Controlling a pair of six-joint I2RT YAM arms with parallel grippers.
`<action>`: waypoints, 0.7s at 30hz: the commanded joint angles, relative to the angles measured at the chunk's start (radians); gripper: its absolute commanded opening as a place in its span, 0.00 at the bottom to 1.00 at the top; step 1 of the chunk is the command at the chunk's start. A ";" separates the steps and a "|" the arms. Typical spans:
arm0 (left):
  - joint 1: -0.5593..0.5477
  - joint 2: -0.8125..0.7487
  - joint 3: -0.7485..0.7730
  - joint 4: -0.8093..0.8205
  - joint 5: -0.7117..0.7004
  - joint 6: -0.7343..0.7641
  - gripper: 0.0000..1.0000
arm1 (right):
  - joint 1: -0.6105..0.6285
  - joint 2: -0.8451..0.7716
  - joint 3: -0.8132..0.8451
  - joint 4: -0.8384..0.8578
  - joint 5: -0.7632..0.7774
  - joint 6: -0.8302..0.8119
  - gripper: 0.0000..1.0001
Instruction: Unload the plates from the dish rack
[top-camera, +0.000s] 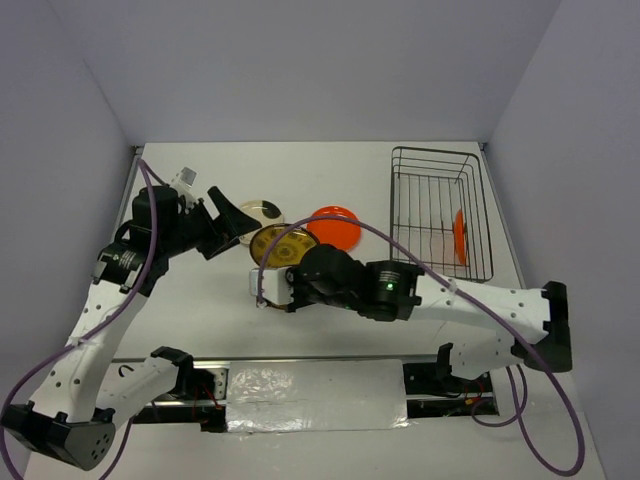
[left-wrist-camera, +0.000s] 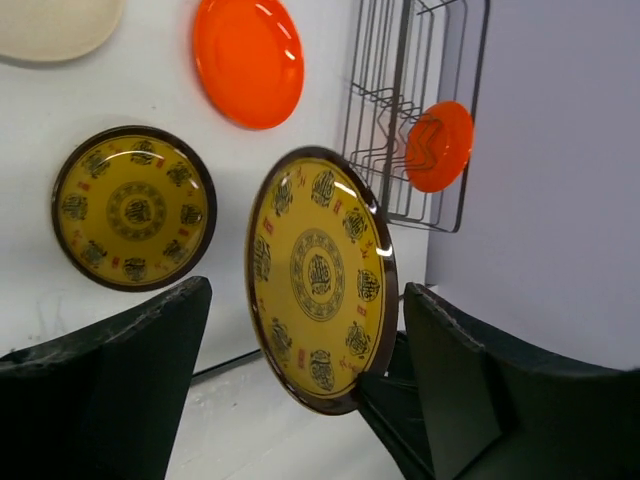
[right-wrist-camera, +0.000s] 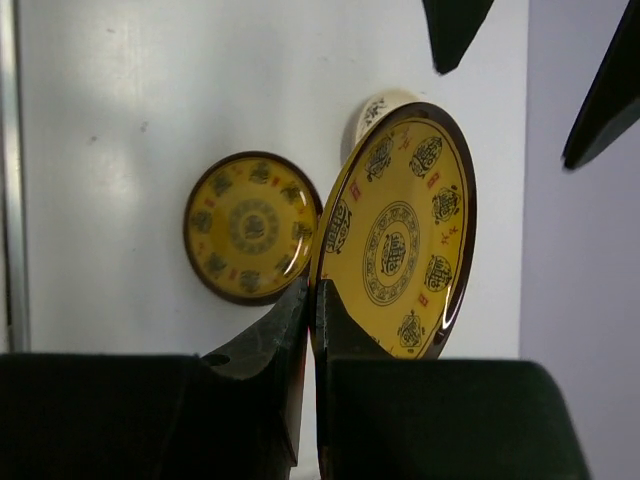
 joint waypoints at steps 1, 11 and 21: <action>-0.004 -0.011 -0.012 -0.027 -0.022 0.018 0.89 | 0.041 0.090 0.091 0.106 0.154 -0.063 0.00; -0.004 0.012 -0.087 -0.038 -0.097 0.078 0.66 | 0.075 0.153 0.130 0.167 0.217 -0.075 0.00; -0.004 0.009 -0.133 0.045 -0.089 0.081 0.17 | 0.077 0.133 0.088 0.204 0.175 -0.048 0.00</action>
